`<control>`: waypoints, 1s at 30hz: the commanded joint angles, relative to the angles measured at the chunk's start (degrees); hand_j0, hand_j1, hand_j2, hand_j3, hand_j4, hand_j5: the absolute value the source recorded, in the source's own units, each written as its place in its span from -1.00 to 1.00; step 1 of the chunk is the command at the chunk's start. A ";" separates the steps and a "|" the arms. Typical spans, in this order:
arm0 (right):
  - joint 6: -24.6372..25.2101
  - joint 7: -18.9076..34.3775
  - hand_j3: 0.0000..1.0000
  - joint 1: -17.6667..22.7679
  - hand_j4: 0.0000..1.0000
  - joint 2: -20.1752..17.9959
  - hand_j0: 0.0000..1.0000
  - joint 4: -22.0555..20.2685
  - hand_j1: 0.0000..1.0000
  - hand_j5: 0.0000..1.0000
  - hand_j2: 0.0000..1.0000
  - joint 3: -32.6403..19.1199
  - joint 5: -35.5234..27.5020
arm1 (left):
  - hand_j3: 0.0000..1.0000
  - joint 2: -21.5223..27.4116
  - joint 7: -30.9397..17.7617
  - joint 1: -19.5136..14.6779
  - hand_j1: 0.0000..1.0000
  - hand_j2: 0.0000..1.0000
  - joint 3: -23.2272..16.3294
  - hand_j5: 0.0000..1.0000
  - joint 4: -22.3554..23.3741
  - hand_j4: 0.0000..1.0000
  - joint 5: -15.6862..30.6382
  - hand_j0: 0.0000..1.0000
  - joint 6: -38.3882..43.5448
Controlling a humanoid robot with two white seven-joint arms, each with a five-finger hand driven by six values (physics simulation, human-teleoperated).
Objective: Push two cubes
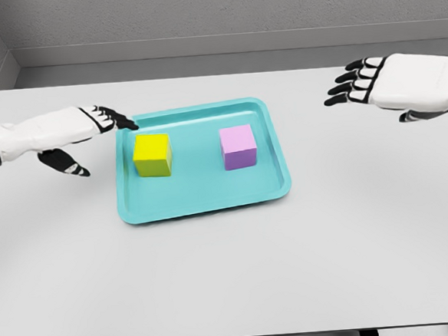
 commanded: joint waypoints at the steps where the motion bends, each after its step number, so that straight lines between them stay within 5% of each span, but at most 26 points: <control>1: 0.15 -0.01 1.00 0.00 1.00 0.59 1.00 -0.08 1.00 1.00 1.00 0.37 -0.19 | 1.00 -1.10 -2.11 0.00 1.00 1.00 -0.01 1.00 0.04 1.00 0.27 1.00 0.14; 4: 0.15 -0.01 1.00 -0.09 1.00 0.59 1.00 0.27 1.00 1.00 1.00 0.28 -0.36 | 1.00 -1.01 -2.55 -0.26 1.00 1.00 0.16 1.00 -0.05 1.00 -0.25 1.00 0.14; 6: 0.15 -0.01 1.00 -0.18 1.00 0.59 1.00 0.45 1.00 1.00 1.00 0.99 -0.45 | 0.73 -0.92 -3.61 -0.44 0.73 0.73 0.16 0.73 0.13 0.73 -0.25 0.73 0.14; 8: 0.15 -0.01 -0.41 -0.26 -0.41 0.59 -0.41 0.45 -0.41 -0.41 -0.41 2.21 -0.98 | -0.08 -0.13 -3.63 -0.79 -0.08 -0.08 0.16 -0.08 0.39 -0.08 -3.76 -0.08 0.14; 9: 0.15 -0.01 -0.59 -0.26 -0.59 0.59 -0.59 0.45 -0.59 -0.59 -0.59 3.71 -0.89 | -0.26 -0.22 -3.63 -1.49 -0.26 -0.26 0.08 -0.26 1.18 -0.26 -5.26 -0.26 0.14; 11: 0.15 -0.01 -0.90 -1.58 -0.90 0.59 -0.90 0.62 -0.90 -0.90 -0.90 7.75 -0.63 | -0.31 -0.66 -3.63 -1.58 -0.31 -0.31 0.16 -0.31 1.27 -0.31 -5.26 -0.31 0.14; 14: 0.15 -0.01 -0.95 -4.13 -0.95 1.90 -0.95 1.33 -0.95 -0.95 -0.95 11.62 -0.10 | -0.48 -1.10 -3.63 -1.85 -0.48 -0.48 0.08 -0.48 1.27 -0.48 -5.35 -0.48 0.14; 17: 0.15 -0.01 -0.95 -4.57 -0.95 4.98 -0.95 2.47 -0.95 -0.95 -0.95 14.08 3.77 | -0.49 -6.46 -3.63 -2.11 -0.49 -0.49 0.16 -0.49 4.87 -0.49 -6.14 -0.49 0.14; 24: 0.15 -0.01 -0.98 -9.49 -0.98 14.03 -0.98 10.38 -0.98 -0.98 -0.98 20.41 9.92 | -0.49 -6.46 -3.63 -2.02 -0.49 -0.49 0.16 -0.49 5.40 -0.49 -6.14 -0.49 0.14; 30: 0.15 -0.01 -0.98 -11.34 -0.98 17.99 -0.98 14.33 -0.98 -0.98 -0.98 23.31 12.73 | -0.49 -6.72 -3.63 -1.93 -0.49 -0.49 0.08 -0.49 5.40 -0.49 -6.23 -0.49 0.14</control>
